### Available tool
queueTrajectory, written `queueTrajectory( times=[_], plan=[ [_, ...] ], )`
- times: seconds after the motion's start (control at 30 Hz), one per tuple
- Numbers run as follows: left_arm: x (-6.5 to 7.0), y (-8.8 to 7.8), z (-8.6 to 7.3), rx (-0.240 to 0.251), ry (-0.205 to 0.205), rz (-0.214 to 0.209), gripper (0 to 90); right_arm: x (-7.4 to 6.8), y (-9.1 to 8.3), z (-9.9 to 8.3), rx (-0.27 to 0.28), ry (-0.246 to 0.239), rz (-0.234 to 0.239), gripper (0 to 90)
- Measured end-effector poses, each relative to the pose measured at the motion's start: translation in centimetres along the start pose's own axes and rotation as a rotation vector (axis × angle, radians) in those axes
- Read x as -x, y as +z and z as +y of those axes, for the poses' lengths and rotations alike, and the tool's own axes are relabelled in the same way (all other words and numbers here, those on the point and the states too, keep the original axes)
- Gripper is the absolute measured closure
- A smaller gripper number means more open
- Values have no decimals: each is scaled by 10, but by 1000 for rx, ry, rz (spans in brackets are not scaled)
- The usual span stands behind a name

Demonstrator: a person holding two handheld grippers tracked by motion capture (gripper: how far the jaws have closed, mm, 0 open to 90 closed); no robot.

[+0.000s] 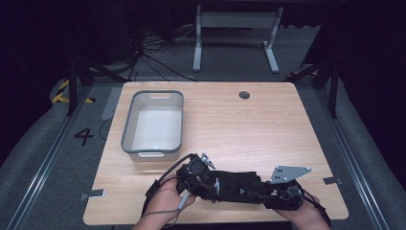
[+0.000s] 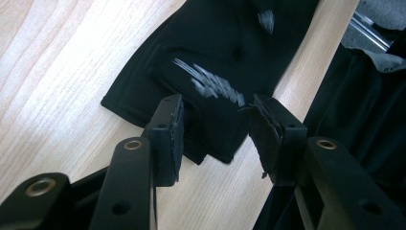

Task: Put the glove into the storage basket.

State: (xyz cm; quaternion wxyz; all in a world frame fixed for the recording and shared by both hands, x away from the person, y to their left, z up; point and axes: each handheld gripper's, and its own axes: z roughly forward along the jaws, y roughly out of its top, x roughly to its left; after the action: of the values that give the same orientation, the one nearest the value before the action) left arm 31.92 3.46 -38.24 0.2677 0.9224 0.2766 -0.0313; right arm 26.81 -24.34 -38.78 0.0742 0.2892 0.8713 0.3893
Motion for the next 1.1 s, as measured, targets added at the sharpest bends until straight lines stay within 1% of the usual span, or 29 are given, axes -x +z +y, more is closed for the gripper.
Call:
queueTrajectory(
  times=[0.03, 0.07, 0.1, 0.2, 0.23, 0.27, 0.3, 0.33, 0.37, 0.4, 0.43, 0.47, 0.5, 0.53, 0.57, 0.63, 0.67, 0.7, 0.73, 0.77, 0.8, 0.83, 0.87, 0.93, 0.97, 1.0, 1.07, 1.1],
  plan=[
    [-1, 0, 0, -1, 1, -5, 559, 0, 0, 0, 0, 0, 0, 616],
    [-1, -1, 0, 1, 2, -2, 558, 0, -5, 1, 21, -1, -6, 616],
    [-1, -1, 0, 6, -3, 1, 558, 0, -5, 1, 21, -1, -6, 616],
    [-1, -3, 1, 29, -1, 14, 553, 8, -9, 2, 30, 13, -26, 608],
    [-2, -5, 1, 49, -6, 23, 552, 17, -11, 1, 38, 33, -42, 600],
    [-2, -5, 1, 49, -6, 23, 551, 17, -11, 1, 38, 33, -42, 600],
    [-3, -6, 1, 58, -9, 26, 551, 22, -13, 0, 40, 47, -52, 599],
    [-4, -7, 1, 70, -12, 35, 550, 35, -15, -4, 42, 68, -84, 586],
    [-5, -7, 1, 75, -13, 41, 550, 35, -15, -4, 42, 68, -84, 586],
    [-6, -6, 1, 78, -15, 46, 550, 39, -16, -5, 38, 73, -101, 582],
    [-7, -6, 1, 78, -16, 46, 549, 51, -16, -9, 16, 93, -124, 575],
    [-9, -2, 2, 65, -19, 48, 548, 56, -15, -11, 7, 111, -118, 573],
    [-9, -2, 2, 65, -19, 48, 548, 60, -15, -13, -5, 126, -119, 571],
    [-10, -1, 2, 58, -21, 49, 548, 60, -15, -13, -5, 126, -119, 571],
    [-12, 3, 2, 51, -29, 48, 546, 63, -13, -18, -26, 131, -114, 558],
    [-14, 5, 2, 50, -36, 47, 545, 63, -13, -19, -36, 126, -109, 555],
    [-15, 7, 2, 48, -39, 49, 542, 63, -11, -21, -52, 122, -106, 555],
    [-17, 8, 2, 46, -42, 54, 540, 63, -10, -23, -67, 113, -114, 555],
    [-21, 11, 2, 44, -47, 71, 539, 64, -8, -27, -96, 116, -108, 557],
    [-21, 11, 2, 44, -47, 71, 539, 64, -7, -28, -104, 122, -100, 556],
    [-25, 13, 3, 39, -57, 66, 535, 64, -6, -30, -112, 123, -93, 556],
    [-25, 13, 3, 39, -57, 66, 532, 63, -5, -31, -125, 121, -87, 556],
    [-26, 14, 3, 36, -57, 68, 532, 63, -5, -31, -125, 121, -87, 556],
    [-31, 18, 3, 25, -68, 63, 529, 60, -2, -33, -159, 104, -80, 557],
    [-31, 18, 3, 25, -68, 63, 529, 59, -1, -34, -175, 101, -74, 559],
    [-33, 19, 3, 22, -70, 62, 529, 59, -1, -34, -175, 101, -74, 559],
    [-35, 20, 3, 10, -79, 53, 529, 58, 2, -36, -201, 99, -65, 560],
    [-36, 21, 2, 1, -82, 42, 535, 58, 5, -39, -232, 110, -63, 568]
  ],
)
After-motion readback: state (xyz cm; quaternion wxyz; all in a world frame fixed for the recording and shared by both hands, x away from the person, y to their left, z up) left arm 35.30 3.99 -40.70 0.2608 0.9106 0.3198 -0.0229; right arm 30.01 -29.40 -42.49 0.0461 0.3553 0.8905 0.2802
